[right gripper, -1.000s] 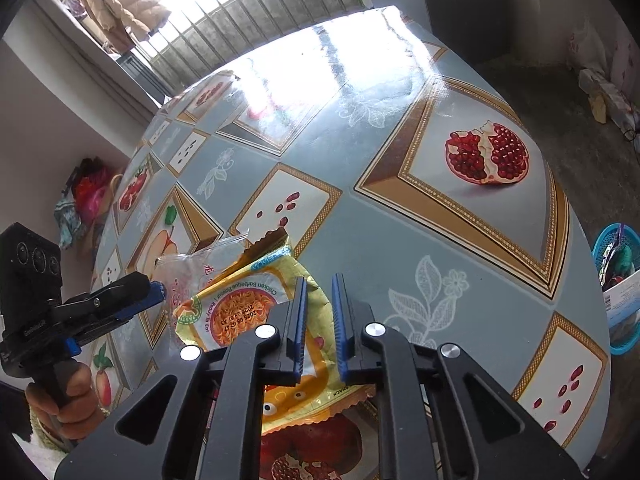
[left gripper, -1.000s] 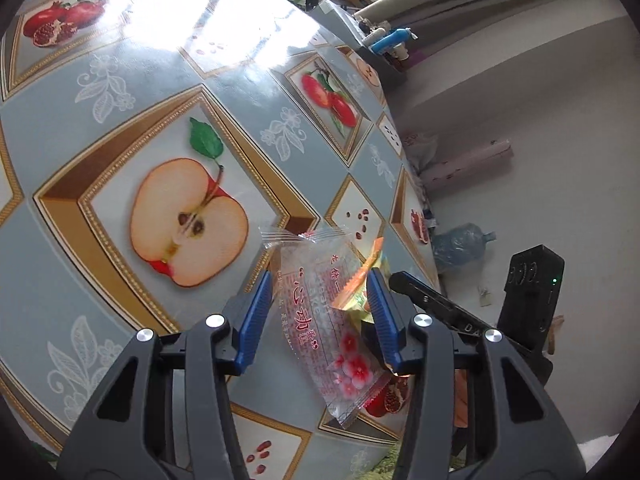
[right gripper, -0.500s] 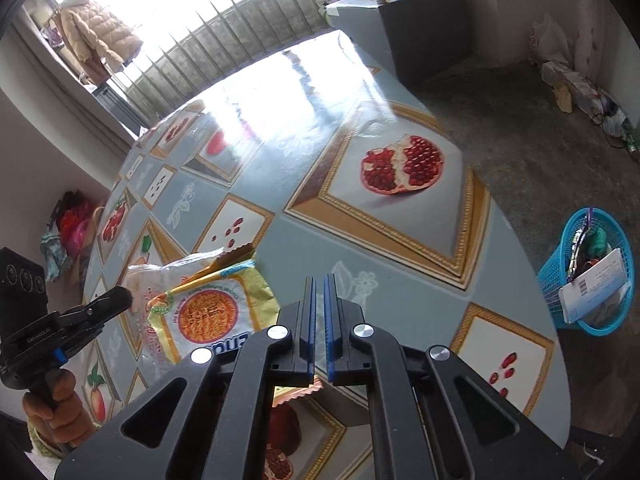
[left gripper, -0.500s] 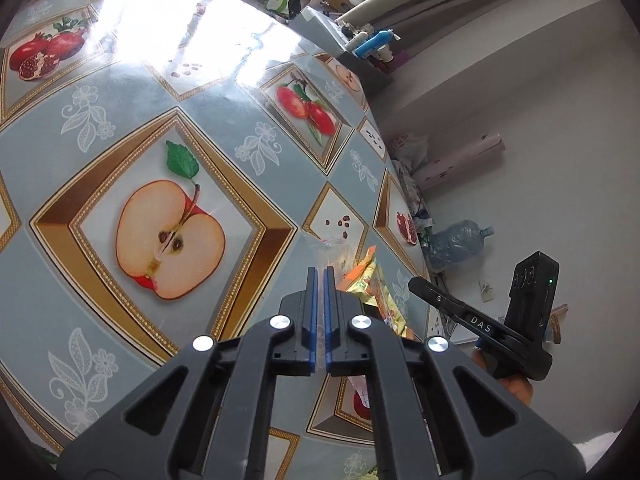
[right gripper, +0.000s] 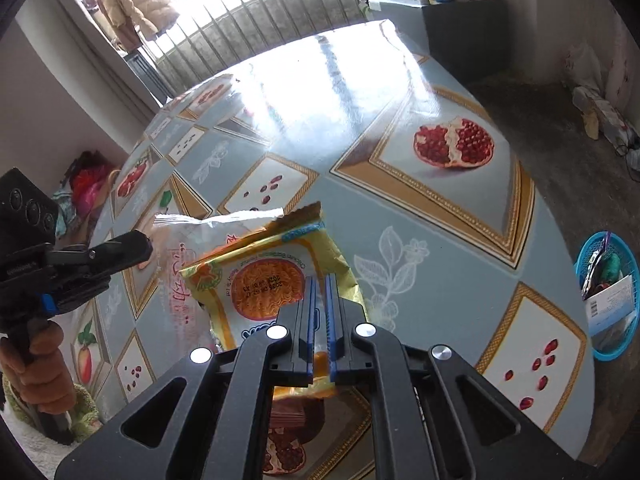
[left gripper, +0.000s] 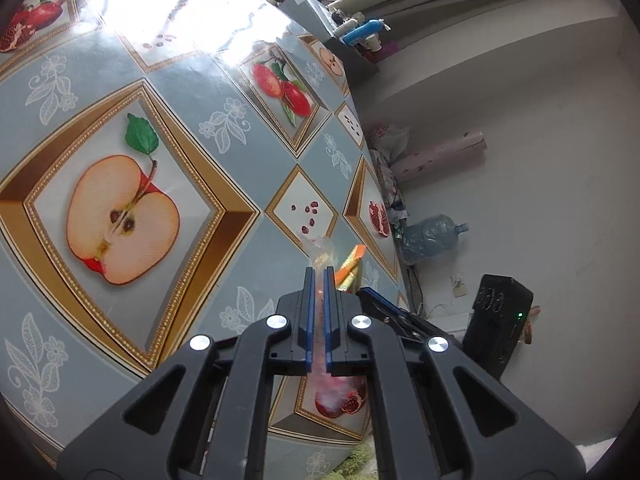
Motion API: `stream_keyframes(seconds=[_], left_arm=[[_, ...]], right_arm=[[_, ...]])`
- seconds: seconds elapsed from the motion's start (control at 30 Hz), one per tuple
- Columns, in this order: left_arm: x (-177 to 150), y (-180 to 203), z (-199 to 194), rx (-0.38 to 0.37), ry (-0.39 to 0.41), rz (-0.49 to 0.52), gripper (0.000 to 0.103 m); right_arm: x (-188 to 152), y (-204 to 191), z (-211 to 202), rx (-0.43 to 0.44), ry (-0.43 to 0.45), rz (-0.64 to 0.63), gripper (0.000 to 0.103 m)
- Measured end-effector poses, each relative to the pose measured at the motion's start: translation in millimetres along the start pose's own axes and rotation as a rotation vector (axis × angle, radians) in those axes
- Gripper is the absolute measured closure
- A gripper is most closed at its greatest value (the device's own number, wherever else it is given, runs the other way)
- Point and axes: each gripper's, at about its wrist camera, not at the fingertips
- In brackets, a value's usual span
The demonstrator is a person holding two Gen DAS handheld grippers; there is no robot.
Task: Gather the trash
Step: 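Grasp the clear pink-print bag with the left gripper while the right grasps the yellow Enaak packet, then lift the Enaak packet with the right gripper while the left holds the clear bag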
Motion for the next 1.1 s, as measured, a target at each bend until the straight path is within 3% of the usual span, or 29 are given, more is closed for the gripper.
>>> stream_keyframes(seconds=[0.1, 0.37, 0.57, 0.73, 0.87, 1.1], left_arm=[[-0.5, 0.3, 3.5, -0.021, -0.019, -0.009, 0.102], [0.7, 3.3, 6.8, 0.006, -0.015, 0.012, 0.101], [8.2, -2.8, 8.7, 0.068, -0.005, 0.014, 0.092], [13.9, -3.8, 7.4, 0.121, 0.012, 0.036, 0.075], [14.8, 5.0, 14.3, 0.204, 0.010, 0.113, 0.072], [7.0, 9.6, 18.9, 0.245, -0.016, 0.160, 0.065]], right_arm=[[-0.1, -0.7, 0.7, -0.002, 0.006, -0.018, 0.097], [-4.3, -0.1, -1.1, -0.003, 0.026, -0.025, 0.098], [-5.6, -1.2, -2.2, -0.012, 0.031, -0.039, 0.099], [-6.2, -0.3, -4.7, -0.038, 0.028, -0.043, 0.099], [-7.9, 6.1, -9.3, -0.069, 0.027, -0.026, 0.099], [-14.0, 29.9, -23.5, -0.191, 0.029, 0.032, 0.099]])
Point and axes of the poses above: each gripper's, at about its wrist camera, not at the fingertips, and z roughly the way its jaws point, y to its right, x to its top, and after that the axes turned 12 degrees about -z, right-handed
